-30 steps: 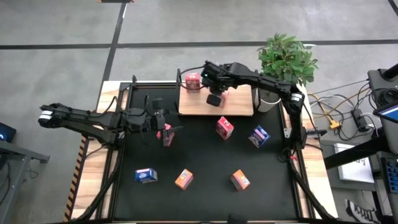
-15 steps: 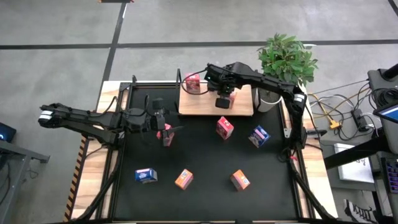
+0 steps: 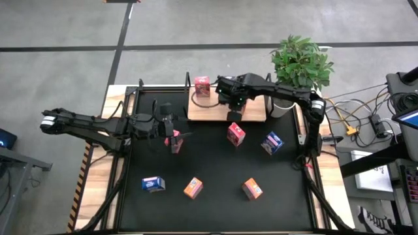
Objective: Stack cereal on shelf
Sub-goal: Put the top orange cereal box on the shelf
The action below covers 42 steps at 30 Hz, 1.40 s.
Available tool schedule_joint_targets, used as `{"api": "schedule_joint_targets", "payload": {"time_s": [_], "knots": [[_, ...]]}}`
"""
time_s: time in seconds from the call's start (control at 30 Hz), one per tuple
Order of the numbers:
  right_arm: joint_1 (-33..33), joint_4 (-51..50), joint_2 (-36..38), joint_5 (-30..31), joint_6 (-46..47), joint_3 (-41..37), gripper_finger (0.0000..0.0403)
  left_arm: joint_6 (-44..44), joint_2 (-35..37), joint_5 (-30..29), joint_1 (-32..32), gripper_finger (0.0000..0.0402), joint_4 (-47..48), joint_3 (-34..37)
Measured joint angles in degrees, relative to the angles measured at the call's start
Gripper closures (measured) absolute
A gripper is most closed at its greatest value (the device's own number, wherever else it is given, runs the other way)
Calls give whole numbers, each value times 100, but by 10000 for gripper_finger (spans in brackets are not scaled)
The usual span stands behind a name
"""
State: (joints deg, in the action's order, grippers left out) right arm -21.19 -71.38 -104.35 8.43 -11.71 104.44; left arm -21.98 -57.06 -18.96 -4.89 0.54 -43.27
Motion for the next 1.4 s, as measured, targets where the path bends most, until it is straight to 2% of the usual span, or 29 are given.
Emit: {"api": "schedule_joint_targets", "payload": {"time_s": [0.07, 0.17, 0.27, 0.47, 0.77, 0.97, 1.03, 1.2, 1.4], "knots": [[4, 0, 0, 350, 92, -188, 394, 0, 0, 2, 0, 171, 4, 0], [-15, -32, 0, 1195, 197, -361, 394, 0, 0, 2, 0, 171, 7, 0], [-73, -33, 0, 1552, 176, -430, 394, 0, 0, 0, 0, 171, 8, 0], [-283, -33, 0, 1531, 185, -436, 394, 0, 0, 0, 0, 171, 11, 0], [-243, -32, 2, 704, 186, -321, 394, 0, 0, 0, 0, 171, 55, 0], [-169, -66, 4, 657, 306, -147, 394, 0, 0, 0, 0, 171, 55, 0], [-164, -99, 4, 699, 453, 27, 394, 0, 0, 0, 0, 171, 55, 0], [-232, -31, 15, 1623, 580, 579, 394, 0, 0, 2, 0, 171, 52, 0], [-652, 10, 20, 1663, 747, 657, 394, 0, 0, 1, 1, 171, 52, 0]]}}
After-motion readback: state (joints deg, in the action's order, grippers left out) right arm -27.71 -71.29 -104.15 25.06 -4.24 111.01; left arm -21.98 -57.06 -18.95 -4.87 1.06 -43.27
